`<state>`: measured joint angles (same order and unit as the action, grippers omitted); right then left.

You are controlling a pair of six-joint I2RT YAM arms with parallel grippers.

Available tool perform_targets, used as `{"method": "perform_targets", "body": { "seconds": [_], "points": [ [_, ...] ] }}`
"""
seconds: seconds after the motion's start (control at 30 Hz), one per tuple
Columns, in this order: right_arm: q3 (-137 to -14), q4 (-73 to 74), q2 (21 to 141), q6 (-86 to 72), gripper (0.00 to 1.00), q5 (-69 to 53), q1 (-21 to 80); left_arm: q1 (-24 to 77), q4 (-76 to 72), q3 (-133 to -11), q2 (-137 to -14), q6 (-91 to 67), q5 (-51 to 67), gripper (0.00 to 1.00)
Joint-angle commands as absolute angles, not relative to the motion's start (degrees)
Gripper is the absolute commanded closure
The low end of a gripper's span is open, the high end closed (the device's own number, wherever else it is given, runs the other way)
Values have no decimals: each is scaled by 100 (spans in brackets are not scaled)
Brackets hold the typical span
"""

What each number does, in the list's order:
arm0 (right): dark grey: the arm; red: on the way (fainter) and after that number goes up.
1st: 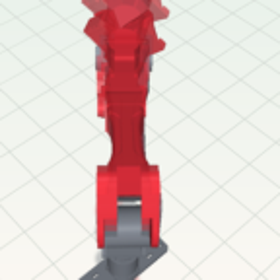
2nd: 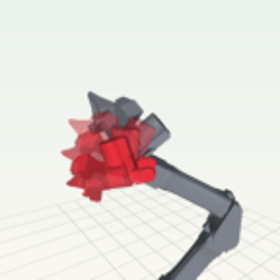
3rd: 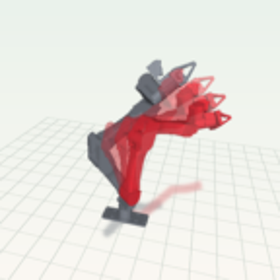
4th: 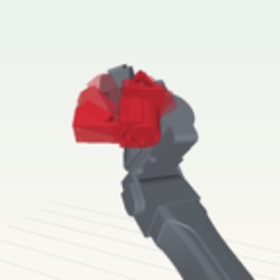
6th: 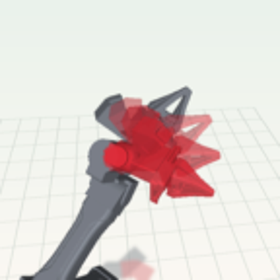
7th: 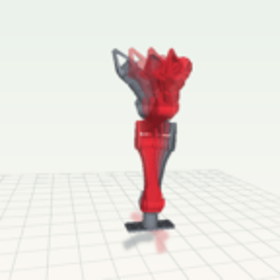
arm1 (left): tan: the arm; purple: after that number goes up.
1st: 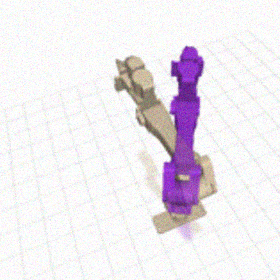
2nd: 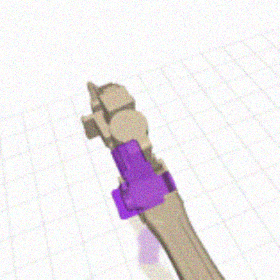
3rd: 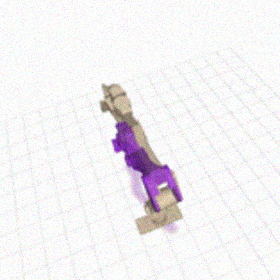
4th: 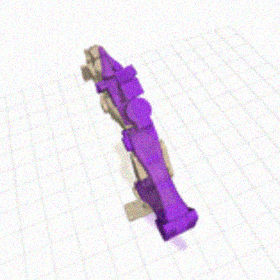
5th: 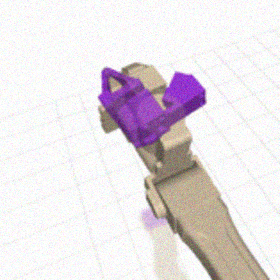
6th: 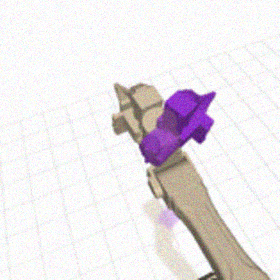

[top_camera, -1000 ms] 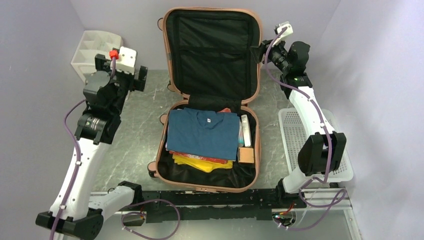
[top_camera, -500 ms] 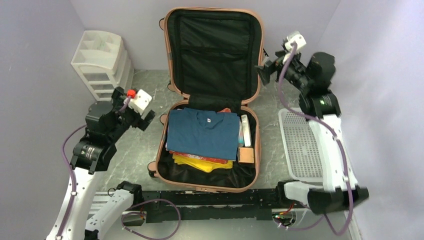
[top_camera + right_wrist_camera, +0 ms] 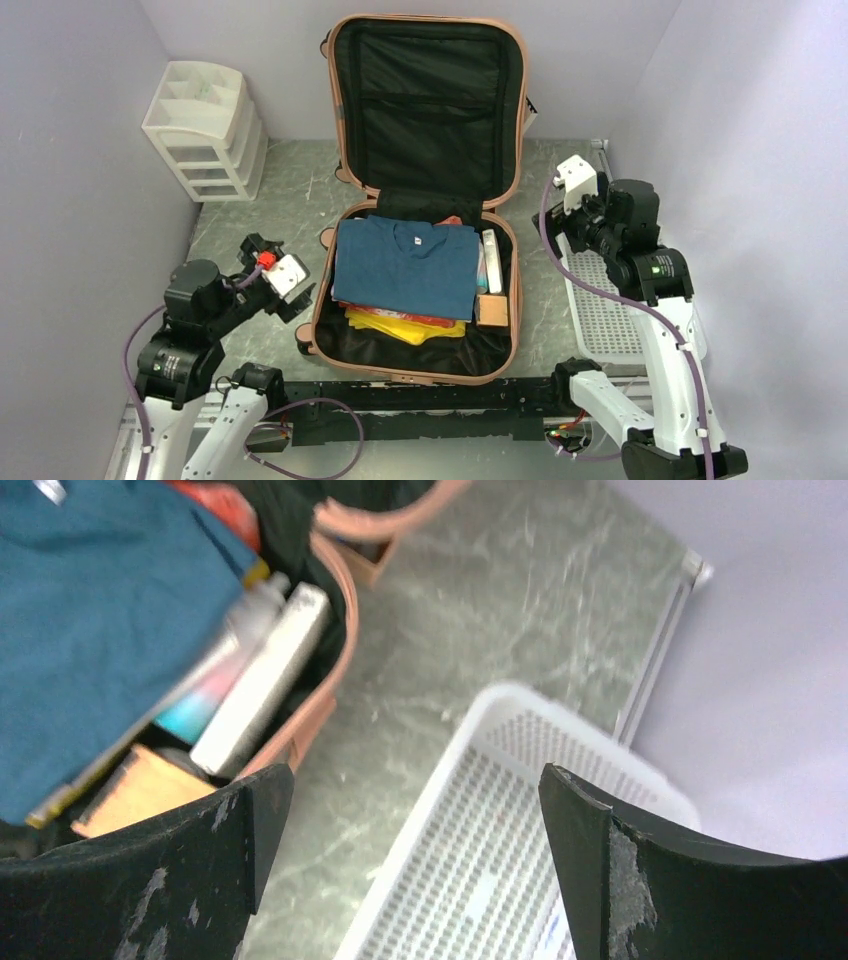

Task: Open, take out, and arrange the luggage
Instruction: Open the luggage at the center of the board, then adjust the bin at the center of the board.

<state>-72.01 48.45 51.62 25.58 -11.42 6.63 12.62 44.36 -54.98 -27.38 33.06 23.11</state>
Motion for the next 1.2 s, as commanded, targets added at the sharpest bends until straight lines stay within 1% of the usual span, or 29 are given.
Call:
{"method": "perform_targets", "body": {
  "seconds": [0.0,0.23,0.33,0.57,0.7,0.77,0.83,0.97,1.03,1.17],
  "points": [
    [-6890,5290,5085,2681,0,-208,651,1143,4333,-5061,-2469,3533,2954,3],
    [-6189,5142,5248,2822,0,86,541,1143,3959,-4595,-2401,3448,2842,3],
    [-5955,4955,5355,2850,1,-92,368,1143,3900,-4485,-2418,3407,2921,3],
    [-5835,4709,5825,3019,7,-979,-445,1143,3849,-4410,-2336,3324,2786,3],
    [-5589,4496,6211,3066,13,-1236,-806,1143,3836,-4387,-2144,3319,2804,3],
    [-5446,4430,6404,3087,18,-1405,-926,1140,3841,-4377,-2086,3316,2803,3],
    [-5359,4407,6616,3098,25,-1525,-964,1134,3832,-4368,-2053,3314,2780,3],
    [-5257,4172,7144,2868,36,-1547,-967,1134,3836,-4368,-2032,3327,2780,3],
    [-5321,4136,7428,2695,47,-1626,-967,1134,3841,-4368,-2046,3326,2790,3],
    [-5528,3958,7731,2166,74,-1881,-958,1134,3861,-4376,-2078,3347,2776,3]
  ]
}}
